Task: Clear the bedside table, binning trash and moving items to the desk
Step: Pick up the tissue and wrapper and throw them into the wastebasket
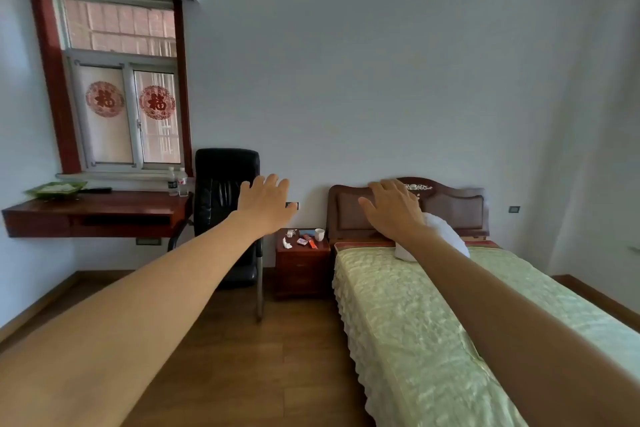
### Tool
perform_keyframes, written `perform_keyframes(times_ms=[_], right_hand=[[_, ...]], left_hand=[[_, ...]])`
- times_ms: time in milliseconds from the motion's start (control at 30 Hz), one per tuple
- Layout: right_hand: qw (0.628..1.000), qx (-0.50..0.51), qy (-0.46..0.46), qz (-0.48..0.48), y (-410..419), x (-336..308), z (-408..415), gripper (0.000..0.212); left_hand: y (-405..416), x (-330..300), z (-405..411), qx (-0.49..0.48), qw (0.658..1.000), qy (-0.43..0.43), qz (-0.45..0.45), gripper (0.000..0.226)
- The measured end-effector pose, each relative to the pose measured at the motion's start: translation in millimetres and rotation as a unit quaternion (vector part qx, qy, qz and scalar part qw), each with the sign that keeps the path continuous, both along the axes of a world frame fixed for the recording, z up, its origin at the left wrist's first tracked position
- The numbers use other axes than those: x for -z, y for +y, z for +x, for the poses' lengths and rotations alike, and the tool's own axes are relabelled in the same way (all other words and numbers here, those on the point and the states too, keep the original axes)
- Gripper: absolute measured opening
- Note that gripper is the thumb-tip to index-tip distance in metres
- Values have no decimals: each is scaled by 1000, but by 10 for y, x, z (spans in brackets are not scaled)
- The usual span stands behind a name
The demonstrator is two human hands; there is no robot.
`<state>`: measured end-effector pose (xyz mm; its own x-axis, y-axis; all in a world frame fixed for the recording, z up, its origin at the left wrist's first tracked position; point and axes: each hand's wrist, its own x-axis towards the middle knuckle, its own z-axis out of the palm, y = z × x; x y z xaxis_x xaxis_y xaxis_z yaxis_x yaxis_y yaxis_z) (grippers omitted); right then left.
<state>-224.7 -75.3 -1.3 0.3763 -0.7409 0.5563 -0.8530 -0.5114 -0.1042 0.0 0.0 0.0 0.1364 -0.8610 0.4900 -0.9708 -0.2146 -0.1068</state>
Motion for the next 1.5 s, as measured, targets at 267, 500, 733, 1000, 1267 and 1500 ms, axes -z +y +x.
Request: perform_keyframes(times_ms=[267, 500, 733, 1000, 1267, 1500], right_hand=[[1000, -16, 6, 0, -1461, -77, 382, 49], [999, -24, 22, 12, -2486, 113, 815, 42], [999, -24, 16, 17, -3556, 221, 1368, 46], [999, -6, 7, 31, -4880, 306, 2088, 49], [999, -6, 10, 46, -6177, 444, 2688, 49], [998, -18, 27, 51, -7554, 547, 3128, 49]], left_hand=[[-1320, -15, 330, -28, 1000, 11, 7, 54], [-2339, 69, 690, -28, 999, 12, 14, 52], [-3445, 160, 1282, -25, 1000, 1, 10, 54], [-4773, 262, 2030, -10, 1000, 2, 17, 52], [-6107, 441, 2629, -12, 999, 6, 36, 52], [-7444, 546, 3009, -11, 999, 10, 36, 53]])
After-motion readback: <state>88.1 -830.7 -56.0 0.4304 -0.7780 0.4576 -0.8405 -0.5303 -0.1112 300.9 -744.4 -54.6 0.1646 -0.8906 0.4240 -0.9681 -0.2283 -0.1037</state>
